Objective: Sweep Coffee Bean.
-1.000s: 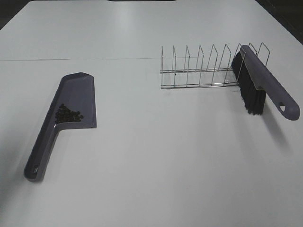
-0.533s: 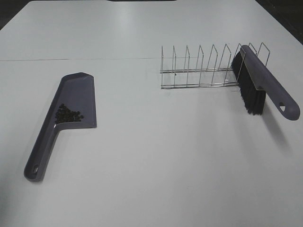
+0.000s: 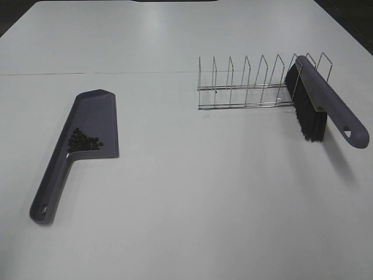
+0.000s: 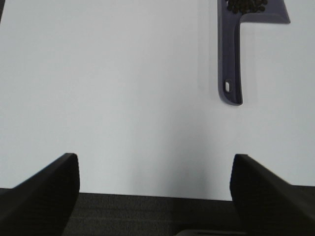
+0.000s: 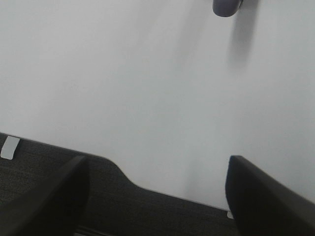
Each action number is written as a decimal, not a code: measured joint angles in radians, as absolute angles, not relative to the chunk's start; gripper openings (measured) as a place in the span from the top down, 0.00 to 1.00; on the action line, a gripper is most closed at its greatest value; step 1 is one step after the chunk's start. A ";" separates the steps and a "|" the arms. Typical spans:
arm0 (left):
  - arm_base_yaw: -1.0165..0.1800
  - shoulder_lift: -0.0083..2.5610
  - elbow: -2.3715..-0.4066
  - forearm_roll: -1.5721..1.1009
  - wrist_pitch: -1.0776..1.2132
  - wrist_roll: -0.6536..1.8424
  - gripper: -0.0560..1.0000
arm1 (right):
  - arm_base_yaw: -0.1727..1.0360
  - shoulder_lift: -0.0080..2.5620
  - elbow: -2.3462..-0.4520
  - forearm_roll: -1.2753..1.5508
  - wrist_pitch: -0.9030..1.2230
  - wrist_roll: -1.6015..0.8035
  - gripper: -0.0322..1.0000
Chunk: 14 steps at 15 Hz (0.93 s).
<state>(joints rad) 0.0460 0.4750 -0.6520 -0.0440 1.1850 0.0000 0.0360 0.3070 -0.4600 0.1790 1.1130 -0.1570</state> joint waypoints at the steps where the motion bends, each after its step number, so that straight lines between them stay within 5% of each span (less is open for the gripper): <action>1: 0.046 0.440 -0.634 -0.044 1.188 0.000 0.22 | 0.036 0.307 -0.460 0.179 1.113 -0.157 0.32; 14: 0.046 0.121 -0.521 -0.044 1.084 -0.042 0.22 | 0.036 0.234 -0.460 0.179 1.114 -0.168 0.32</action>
<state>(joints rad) 0.0460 0.1210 -0.5210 -0.0440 1.0840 -0.0420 0.0360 0.2340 -0.4600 0.1790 1.1140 -0.1680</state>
